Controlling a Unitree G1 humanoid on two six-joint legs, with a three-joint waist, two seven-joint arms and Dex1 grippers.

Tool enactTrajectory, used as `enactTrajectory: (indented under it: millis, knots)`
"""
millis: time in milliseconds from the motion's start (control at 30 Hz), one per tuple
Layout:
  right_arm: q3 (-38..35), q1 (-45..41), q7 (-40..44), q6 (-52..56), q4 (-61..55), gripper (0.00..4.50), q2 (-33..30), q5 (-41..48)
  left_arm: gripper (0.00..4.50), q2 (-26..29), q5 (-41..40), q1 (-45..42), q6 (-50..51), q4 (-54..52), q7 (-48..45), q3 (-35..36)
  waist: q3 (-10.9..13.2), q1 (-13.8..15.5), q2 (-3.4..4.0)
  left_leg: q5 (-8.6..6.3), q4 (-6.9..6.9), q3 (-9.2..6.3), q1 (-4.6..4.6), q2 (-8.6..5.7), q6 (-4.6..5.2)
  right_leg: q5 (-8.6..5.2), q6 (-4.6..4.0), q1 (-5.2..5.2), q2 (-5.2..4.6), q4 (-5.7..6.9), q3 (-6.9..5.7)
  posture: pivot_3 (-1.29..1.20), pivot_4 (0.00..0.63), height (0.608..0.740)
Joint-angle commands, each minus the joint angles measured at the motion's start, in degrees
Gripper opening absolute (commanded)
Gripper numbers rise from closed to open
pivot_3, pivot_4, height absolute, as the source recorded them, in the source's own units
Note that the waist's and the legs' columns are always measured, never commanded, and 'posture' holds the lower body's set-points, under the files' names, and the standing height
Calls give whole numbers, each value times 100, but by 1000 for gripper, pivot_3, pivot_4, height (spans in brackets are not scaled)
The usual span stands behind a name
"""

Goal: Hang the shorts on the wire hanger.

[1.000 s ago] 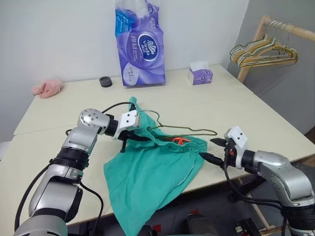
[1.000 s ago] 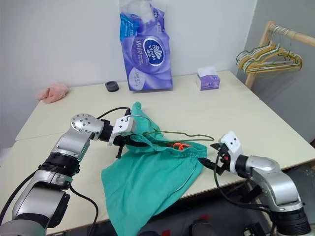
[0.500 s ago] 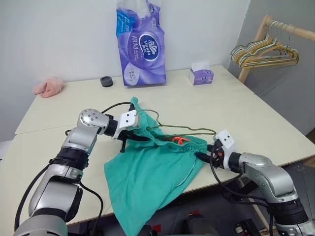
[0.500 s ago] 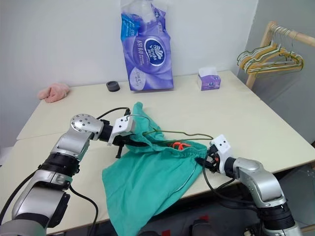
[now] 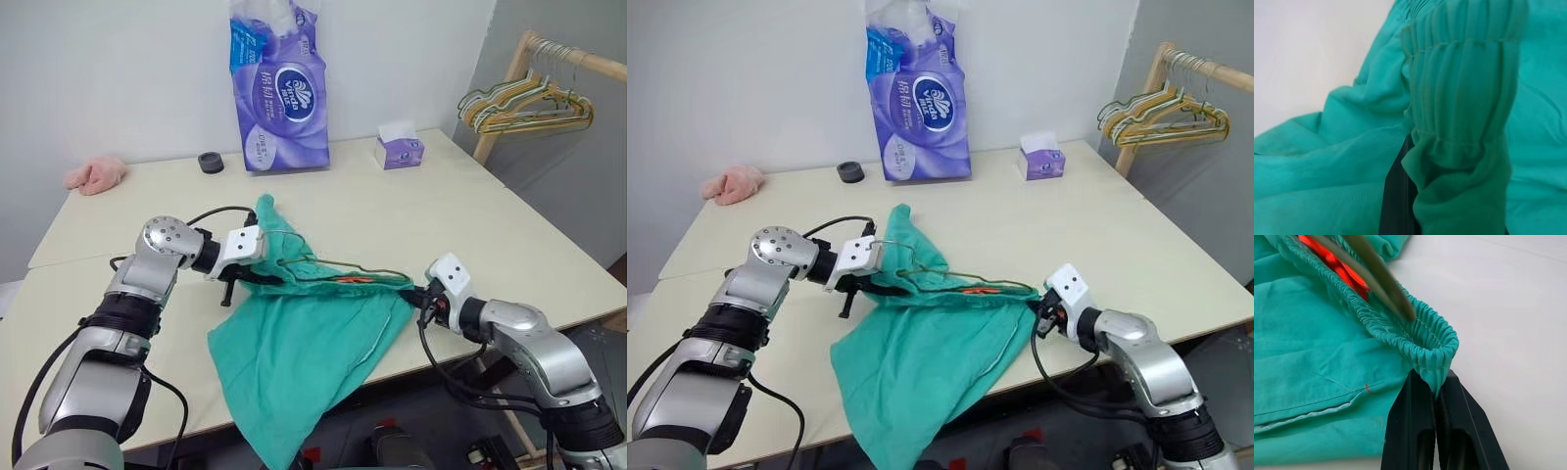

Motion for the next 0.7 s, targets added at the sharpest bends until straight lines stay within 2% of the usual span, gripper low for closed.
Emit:
enactTrajectory:
  millis: [33,433,533,700]
  knots:
    - [-174,51,-9,-58,-236,22,-103,-8,0,170,100,-58,-120,30,0,43,0,0,0,0,0,0,0,0,0,0,0,0,0,0,-1,-193,5,740]
    - [30,152,202,-348,-646,22,-681,-310,0,249,716,-247,-608,608,327,-153,0,-10,0,-1,0,1,0,0,2,0,0,0,0,-1,0,-201,10,740]
    - [40,104,343,-464,-690,22,-989,-446,0,304,980,-307,-734,675,487,-248,0,-8,0,-1,0,1,-1,0,3,0,0,1,0,-2,-1,-204,10,740]
    - [275,-389,549,-747,-834,22,-1500,-884,0,323,1256,-272,-681,165,712,-410,1,-34,0,-10,0,2,0,1,18,0,1,1,0,-2,-1,-210,11,740]
